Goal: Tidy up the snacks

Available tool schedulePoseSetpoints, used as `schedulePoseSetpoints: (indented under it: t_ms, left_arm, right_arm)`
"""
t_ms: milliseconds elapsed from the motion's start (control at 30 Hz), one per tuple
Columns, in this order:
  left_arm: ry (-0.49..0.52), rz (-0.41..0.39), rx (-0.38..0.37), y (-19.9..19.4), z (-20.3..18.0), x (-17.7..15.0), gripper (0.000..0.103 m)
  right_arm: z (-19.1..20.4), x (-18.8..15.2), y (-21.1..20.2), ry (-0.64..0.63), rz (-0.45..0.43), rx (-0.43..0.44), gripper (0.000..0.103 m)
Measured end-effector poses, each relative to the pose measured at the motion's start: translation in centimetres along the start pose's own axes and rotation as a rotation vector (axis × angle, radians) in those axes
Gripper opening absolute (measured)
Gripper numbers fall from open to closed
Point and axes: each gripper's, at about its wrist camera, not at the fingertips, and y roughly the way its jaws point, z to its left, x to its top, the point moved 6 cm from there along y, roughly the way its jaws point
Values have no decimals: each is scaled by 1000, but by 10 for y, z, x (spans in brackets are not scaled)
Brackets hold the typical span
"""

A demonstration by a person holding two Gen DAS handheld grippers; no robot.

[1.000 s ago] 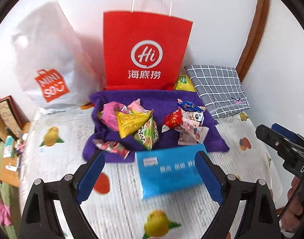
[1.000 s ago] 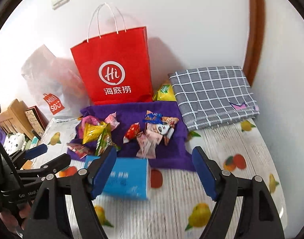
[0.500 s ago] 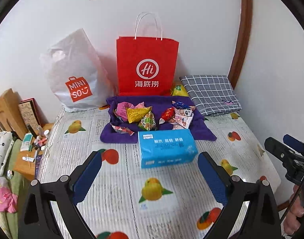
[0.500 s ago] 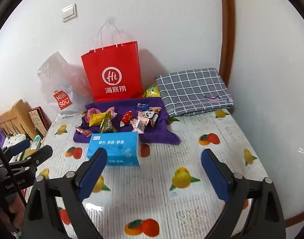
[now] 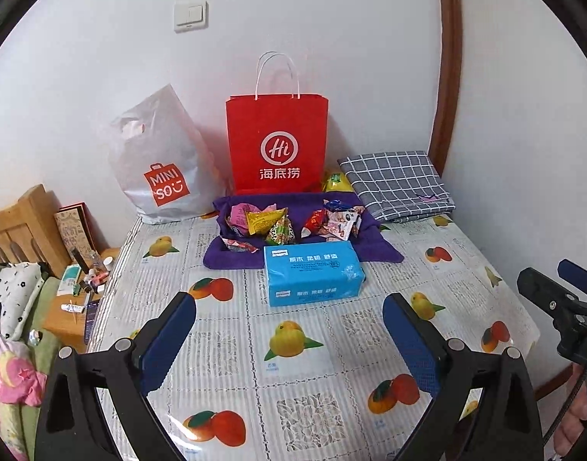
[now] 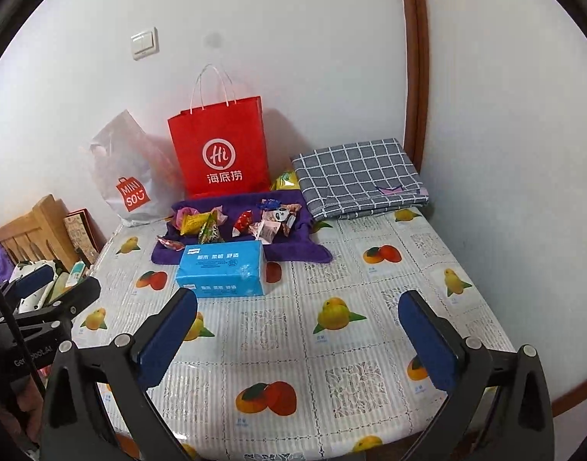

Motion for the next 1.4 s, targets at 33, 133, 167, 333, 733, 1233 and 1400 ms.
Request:
schedulePoseSetpoints:
  t_ms: [33, 133, 167, 333, 733, 1233, 1400]
  left_arm:
    - [1, -2, 0, -2, -1, -1, 99]
    - [8, -10, 4, -5, -3, -3, 99]
    - [9, -10, 6, -6, -3, -4, 99]
    - [2, -15, 9, -9, 0, -6, 99]
    - [-8, -6, 18, -8, 5, -8, 99]
    - [-10, -6, 18, -8, 5, -9, 99]
    - [-10, -6, 18, -9, 5, -8, 99]
  right_arm:
    - [0, -1, -3, -4, -6, -4, 103]
    - [0, -3, -6, -9, -13, -17, 103]
    - [0, -3, -7, -9, -15, -15, 103]
    - [2, -5, -8, -14, -15, -25, 103]
    - [7, -8, -10, -19, -23, -17, 103]
    - [13, -9, -12, -25, -32, -4, 103]
    - [13, -9, -13, -22, -33, -4, 103]
